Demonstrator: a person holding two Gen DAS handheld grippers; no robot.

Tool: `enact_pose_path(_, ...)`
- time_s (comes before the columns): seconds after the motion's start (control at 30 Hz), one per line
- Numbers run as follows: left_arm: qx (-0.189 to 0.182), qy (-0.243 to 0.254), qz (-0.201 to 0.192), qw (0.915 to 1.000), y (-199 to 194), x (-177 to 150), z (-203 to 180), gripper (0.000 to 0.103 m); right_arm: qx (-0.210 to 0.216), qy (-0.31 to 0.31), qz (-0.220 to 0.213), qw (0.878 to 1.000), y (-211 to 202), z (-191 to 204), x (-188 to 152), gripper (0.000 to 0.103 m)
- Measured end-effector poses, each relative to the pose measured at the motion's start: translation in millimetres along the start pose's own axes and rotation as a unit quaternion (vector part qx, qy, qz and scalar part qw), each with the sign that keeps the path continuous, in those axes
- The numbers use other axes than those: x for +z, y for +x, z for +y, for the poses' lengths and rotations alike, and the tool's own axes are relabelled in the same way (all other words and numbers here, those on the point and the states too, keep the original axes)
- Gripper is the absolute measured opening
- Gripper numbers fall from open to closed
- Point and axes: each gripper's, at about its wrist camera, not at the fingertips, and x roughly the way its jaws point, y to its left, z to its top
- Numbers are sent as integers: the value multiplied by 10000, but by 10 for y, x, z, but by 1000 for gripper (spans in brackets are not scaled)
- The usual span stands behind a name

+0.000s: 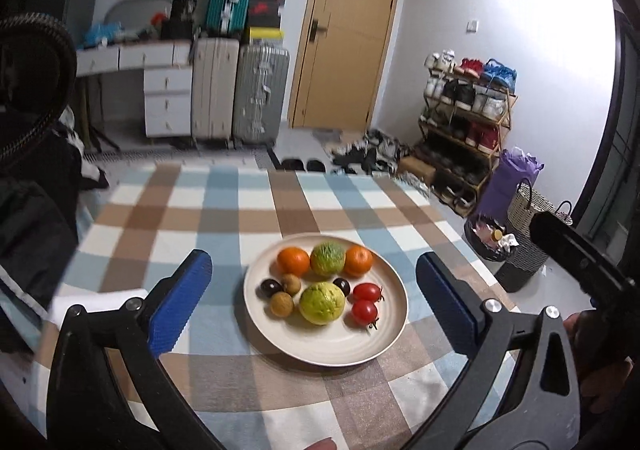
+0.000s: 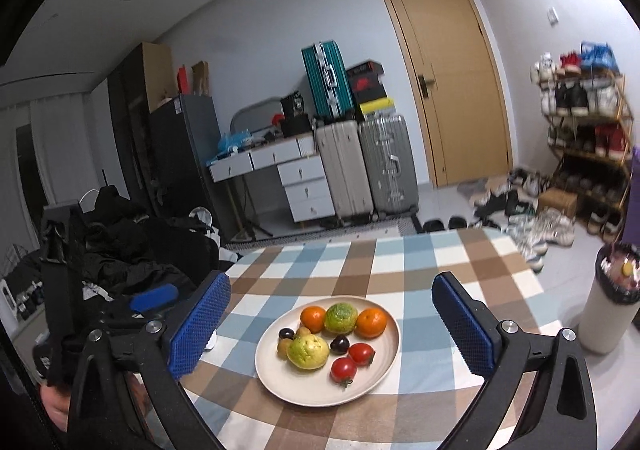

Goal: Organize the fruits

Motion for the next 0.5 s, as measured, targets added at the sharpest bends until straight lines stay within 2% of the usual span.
enact_pose_path(0.23,299,175,-617,9975,-456,-72,9,102,-209,-287,-421,9985,-185,168,-151,103)
enact_pose_path(0.5,361,86,-881,9954,-665,-387,175,102,-489,-537,-598,9956,-258,239,-455,103)
